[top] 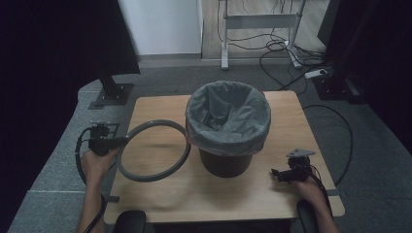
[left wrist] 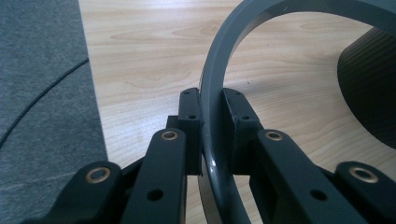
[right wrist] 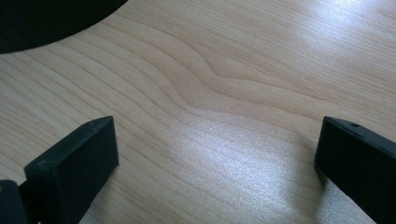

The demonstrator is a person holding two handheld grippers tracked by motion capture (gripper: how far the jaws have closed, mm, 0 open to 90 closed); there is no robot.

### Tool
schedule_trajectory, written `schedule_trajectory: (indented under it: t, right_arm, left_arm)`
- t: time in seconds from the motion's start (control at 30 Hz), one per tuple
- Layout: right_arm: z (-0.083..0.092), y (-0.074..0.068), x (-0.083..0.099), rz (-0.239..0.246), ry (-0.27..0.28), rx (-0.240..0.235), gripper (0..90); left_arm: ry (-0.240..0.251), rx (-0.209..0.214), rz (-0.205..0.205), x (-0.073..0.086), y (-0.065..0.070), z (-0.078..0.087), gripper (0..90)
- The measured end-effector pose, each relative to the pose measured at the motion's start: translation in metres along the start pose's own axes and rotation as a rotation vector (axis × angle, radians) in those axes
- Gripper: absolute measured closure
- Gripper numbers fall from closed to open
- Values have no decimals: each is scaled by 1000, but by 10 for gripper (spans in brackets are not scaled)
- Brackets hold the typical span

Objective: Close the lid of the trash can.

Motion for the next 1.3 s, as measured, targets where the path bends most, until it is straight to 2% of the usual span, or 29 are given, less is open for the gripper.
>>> schedule_trajectory:
  t: [0.33,0.6,1.3]
  right_arm:
    - [0,0,0,0,0,0,0]
    - [0,0,0,0,0,0,0]
    - [0,0,0,0,0,0,0]
  left_arm:
    - [-9,1,-11,-19,3,19,788]
    - [-8,10,6,-27,0,34,788]
    - [4,14,8,-51,3,74,786]
Point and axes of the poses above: each handheld gripper's, and its own axes: z roughly backward along the jaws, x roughly out of its underside, y roughly to its right, the point moved 1 cm from there along -z, roughly forward along the jaws, and after that the axes turned 3 degrees about -x, right-handed, at the moved point
